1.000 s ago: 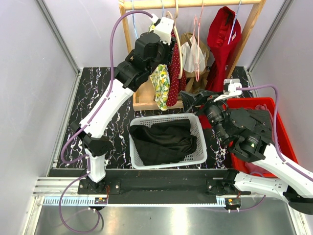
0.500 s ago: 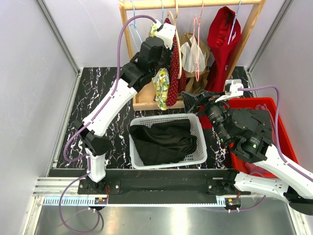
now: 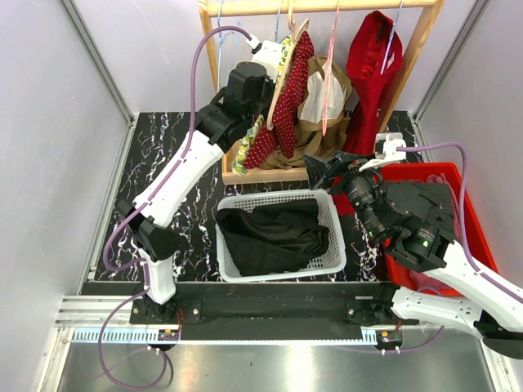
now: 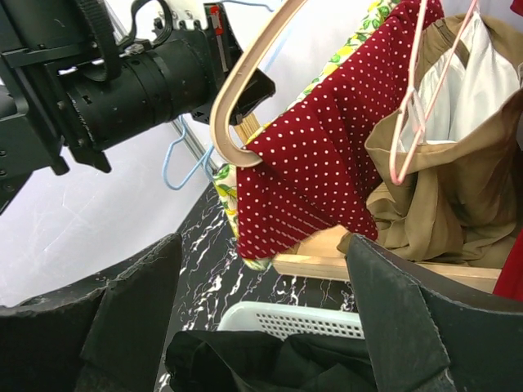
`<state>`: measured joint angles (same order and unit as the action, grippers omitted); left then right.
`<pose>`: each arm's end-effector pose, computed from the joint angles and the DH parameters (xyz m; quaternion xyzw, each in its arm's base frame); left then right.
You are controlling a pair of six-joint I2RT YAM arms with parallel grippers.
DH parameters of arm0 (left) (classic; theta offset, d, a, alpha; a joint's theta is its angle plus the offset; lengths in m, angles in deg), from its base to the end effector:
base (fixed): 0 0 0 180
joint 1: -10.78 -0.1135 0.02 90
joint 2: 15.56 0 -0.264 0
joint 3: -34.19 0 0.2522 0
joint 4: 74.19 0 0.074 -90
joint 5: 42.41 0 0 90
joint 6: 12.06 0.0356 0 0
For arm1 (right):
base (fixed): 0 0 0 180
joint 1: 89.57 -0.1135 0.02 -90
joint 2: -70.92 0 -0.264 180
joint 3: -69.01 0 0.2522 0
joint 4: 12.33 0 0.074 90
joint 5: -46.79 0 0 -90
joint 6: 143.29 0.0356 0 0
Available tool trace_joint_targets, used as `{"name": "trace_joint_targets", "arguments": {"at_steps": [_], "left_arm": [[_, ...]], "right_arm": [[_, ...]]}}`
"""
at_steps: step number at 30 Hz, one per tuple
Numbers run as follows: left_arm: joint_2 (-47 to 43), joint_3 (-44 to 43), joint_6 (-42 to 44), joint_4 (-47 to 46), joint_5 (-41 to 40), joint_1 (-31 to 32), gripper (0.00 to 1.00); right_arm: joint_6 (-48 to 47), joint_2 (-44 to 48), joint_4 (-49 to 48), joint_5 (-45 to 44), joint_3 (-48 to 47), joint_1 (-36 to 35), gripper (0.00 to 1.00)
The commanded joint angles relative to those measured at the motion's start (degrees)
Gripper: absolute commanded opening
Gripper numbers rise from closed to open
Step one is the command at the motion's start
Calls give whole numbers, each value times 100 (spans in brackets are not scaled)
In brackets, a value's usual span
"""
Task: Remove the skirt from the hanger
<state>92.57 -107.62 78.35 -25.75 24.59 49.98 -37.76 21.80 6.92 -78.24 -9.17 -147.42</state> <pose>0.3306 -0.2517 0.4770 0.1485 0.7715 -0.0497 0.6167 0.1074 0.1325 0.4532 -0.0070 0.6559 0.2804 0.7008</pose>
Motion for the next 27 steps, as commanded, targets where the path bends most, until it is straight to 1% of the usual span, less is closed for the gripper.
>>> {"name": "trace_joint_targets", "arguments": {"at_steps": [1, 8, 11, 13, 17, 21, 27], "left_arm": [[-442, -10, 39, -172, -55, -88, 0], [-530, -396, 4, -189, 6, -325, 0], [-574, -703, 82, -303, 15, -395, 0], [-636, -975, 144, -339, 94, -396, 0], [-838, -1187, 153, -313, 384, -396, 0], [-1189, -986, 100, 3, 770, -396, 0], [-1918, -134, 56, 469, 1386, -396, 0]], "right_arm": [[90, 70, -49, -40, -9, 10, 89], [161, 78, -57, -22, 61, 10, 88], [152, 61, -75, -13, 79, 19, 88], [170, 26, -66, 4, 88, 1, 88], [187, -10, -75, 4, 114, 1, 88], [205, -45, -84, 31, 97, 10, 87], [170, -106, -93, 40, 0, 10, 88]]}}
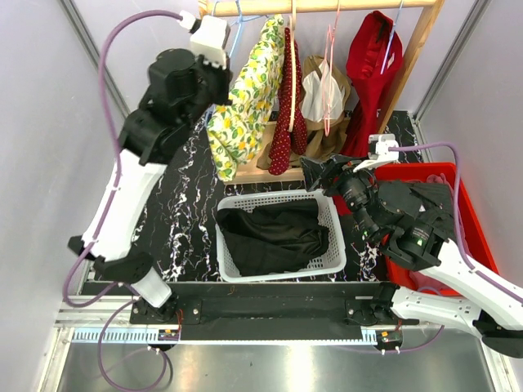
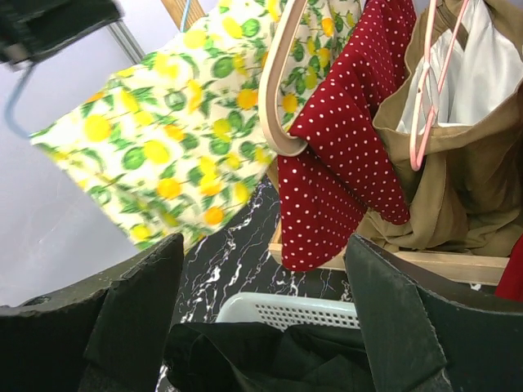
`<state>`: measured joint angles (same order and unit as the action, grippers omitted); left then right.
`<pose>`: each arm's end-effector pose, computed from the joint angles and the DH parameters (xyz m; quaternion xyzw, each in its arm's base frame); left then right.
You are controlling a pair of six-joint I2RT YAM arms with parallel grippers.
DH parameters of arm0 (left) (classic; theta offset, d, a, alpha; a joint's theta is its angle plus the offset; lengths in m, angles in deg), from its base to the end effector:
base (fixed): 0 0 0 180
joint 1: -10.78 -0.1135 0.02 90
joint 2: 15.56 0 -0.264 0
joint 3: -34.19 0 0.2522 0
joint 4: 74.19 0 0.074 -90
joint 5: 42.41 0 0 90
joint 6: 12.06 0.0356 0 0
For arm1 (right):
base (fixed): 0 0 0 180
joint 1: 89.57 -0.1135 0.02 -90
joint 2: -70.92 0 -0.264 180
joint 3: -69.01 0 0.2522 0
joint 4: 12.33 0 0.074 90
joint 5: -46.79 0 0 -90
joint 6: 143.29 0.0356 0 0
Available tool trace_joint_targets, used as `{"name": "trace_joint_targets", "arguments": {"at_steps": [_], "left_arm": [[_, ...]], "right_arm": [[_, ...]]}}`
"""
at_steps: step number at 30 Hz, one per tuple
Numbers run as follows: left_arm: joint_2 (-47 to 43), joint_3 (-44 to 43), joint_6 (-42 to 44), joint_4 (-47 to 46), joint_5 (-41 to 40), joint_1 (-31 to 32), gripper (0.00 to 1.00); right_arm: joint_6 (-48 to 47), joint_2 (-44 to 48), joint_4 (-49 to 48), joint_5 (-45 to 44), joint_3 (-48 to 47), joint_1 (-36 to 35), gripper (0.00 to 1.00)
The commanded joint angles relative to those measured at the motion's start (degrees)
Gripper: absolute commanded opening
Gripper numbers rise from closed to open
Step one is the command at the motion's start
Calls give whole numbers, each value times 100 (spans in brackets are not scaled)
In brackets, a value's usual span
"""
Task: Remove the skirt from the hanger
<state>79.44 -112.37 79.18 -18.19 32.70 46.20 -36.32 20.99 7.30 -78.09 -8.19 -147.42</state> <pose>0.2562 -0.1710 0.5656 0.1453 0.7185 -0.1070 0.6717 0.1112 0.1386 0.4448 -0.0080 0.6674 0.2795 0.6902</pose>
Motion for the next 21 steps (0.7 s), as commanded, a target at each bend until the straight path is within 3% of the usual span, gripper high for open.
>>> {"name": "trace_joint_targets", "arguments": {"at_steps": [1, 9, 12, 21], "left_arm": [[-675, 507, -27, -199, 628, -18, 0], [-1570, 1545, 368, 301, 1436, -18, 0], [-2114, 1878, 561, 521, 1647, -18, 0], [-3927, 2372, 1343, 1189, 2456, -18, 0]], "right_arm": [[25, -25, -130, 24, -125, 10, 88], [-27, 10, -15, -37, -204, 10, 88], [-97, -60, -24, -72, -274, 10, 93], [209, -324, -394, 858, -257, 19, 100]]}}
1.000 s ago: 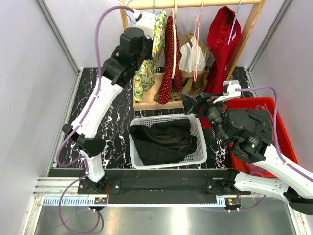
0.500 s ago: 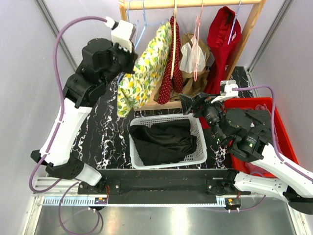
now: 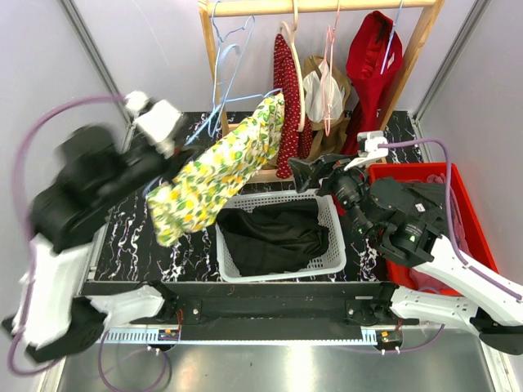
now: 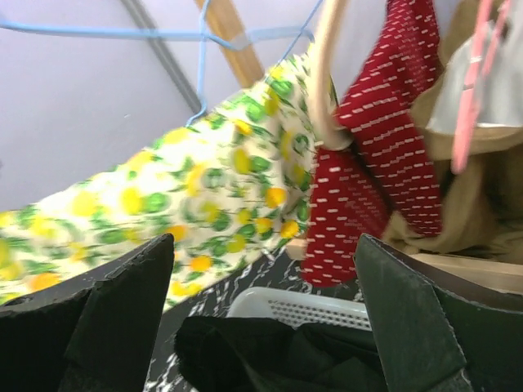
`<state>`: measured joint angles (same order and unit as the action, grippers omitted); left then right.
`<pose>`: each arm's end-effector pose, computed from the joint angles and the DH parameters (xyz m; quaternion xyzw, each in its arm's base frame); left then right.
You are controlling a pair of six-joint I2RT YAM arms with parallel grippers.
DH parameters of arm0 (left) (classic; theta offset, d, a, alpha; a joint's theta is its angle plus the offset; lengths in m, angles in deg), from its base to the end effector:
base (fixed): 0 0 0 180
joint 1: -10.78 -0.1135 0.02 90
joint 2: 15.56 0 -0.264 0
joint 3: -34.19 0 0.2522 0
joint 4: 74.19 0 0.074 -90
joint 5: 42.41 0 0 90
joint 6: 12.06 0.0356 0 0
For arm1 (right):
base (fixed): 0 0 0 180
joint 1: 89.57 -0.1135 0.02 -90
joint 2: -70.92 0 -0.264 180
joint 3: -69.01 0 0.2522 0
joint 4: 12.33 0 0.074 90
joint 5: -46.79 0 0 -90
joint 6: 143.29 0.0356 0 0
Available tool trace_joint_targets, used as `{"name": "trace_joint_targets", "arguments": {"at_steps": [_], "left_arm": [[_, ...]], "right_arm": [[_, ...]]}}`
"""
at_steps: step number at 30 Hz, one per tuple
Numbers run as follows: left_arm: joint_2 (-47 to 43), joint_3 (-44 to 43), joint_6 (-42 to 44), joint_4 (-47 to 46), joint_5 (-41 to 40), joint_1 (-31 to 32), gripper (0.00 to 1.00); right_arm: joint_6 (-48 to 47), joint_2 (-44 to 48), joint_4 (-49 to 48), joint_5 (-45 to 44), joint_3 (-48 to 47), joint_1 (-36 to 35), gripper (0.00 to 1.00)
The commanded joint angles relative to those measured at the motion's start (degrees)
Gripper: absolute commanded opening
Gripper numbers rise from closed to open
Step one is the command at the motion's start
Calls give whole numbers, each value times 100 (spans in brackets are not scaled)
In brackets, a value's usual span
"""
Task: Remove the skirt from the hanger
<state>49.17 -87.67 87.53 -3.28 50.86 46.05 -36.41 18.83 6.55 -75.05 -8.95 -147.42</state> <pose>0.1218 -0.0886 0.5380 0.3164 0.7203 -0.1590 0.5965 0.1160 0.1493 0.4445 -0.0306 0.6689 0.2926 0.6827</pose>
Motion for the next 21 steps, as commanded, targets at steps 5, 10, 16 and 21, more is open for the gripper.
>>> {"name": "trace_joint_targets", "arguments": {"at_steps": [5, 10, 16, 21], "left_arm": [[-1506, -291, 615, 15, 1158, -11, 0], [-1726, -274, 624, 148, 1431, -37, 0], [-1674, -370, 580, 148, 1492, -46, 0], [-1586, -362, 527, 104, 1466, -81, 0]], "right_arm": [[736, -248, -231, 950, -286, 1, 100], [1001, -327, -328, 1381, -338, 10, 100], [1229, -336, -686, 1575, -84, 10, 100], [1326, -485, -969, 1812, 22, 19, 91]]}}
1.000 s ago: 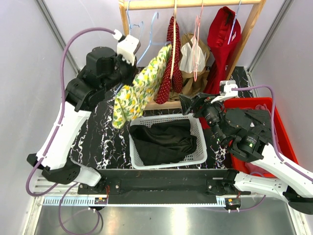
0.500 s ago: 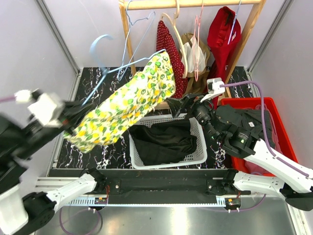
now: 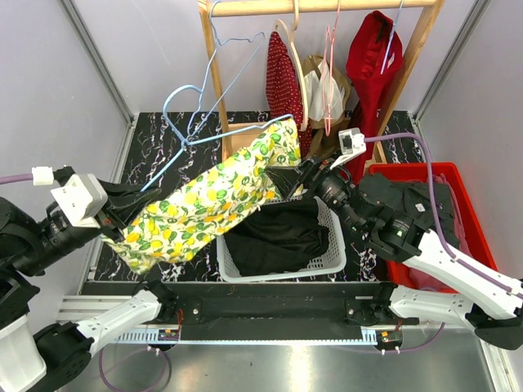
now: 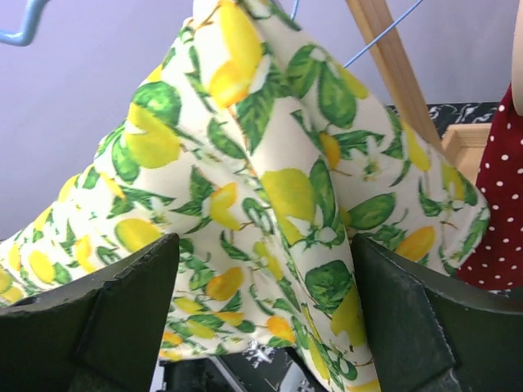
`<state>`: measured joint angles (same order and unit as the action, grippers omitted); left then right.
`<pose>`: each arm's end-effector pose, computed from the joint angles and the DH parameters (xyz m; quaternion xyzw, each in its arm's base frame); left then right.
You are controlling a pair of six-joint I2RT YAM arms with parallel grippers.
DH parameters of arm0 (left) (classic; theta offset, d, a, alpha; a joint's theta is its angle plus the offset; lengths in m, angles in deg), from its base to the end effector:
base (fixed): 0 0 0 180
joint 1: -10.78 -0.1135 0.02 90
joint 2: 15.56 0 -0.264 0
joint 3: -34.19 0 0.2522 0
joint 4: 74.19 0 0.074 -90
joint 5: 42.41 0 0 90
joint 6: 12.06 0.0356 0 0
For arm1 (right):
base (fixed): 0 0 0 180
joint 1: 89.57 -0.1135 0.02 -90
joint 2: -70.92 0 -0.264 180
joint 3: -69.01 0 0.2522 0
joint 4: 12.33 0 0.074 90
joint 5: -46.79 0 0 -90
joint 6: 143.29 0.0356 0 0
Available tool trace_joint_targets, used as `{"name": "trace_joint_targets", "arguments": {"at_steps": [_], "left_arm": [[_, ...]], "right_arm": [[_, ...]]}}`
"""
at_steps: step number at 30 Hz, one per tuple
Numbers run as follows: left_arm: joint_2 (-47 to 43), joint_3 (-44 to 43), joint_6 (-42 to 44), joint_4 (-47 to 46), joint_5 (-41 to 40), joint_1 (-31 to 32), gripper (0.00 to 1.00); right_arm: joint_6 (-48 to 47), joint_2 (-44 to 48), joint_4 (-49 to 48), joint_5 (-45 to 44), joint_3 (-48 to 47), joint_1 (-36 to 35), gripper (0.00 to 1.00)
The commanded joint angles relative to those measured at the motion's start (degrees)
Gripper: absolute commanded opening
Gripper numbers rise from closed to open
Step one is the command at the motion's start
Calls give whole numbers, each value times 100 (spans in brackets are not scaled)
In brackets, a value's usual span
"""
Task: Remove the skirt from the hanger
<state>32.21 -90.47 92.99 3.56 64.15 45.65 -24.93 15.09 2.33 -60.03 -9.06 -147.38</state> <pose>0.0007 -0.0128 0.5530 0.3891 0.5965 -0.2206 0.6664 0.1218 0.1742 0.4416 -0.0592 0.6583 0.4380 0.6093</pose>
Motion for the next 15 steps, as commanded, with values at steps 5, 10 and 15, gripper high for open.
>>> {"name": "trace_joint_targets", "arguments": {"at_steps": [5, 10, 15], "left_arm": [[198, -20, -99, -694, 23, -68, 0], [242, 155, -151, -870, -293, -68, 0], [329, 541, -274, -1028, -1143, -77, 0]], "right_arm": [[231, -182, -504, 382, -55, 14, 61], [310, -33, -223, 214, -143, 6, 0], [267, 64, 129, 424, -615, 6, 0]]}}
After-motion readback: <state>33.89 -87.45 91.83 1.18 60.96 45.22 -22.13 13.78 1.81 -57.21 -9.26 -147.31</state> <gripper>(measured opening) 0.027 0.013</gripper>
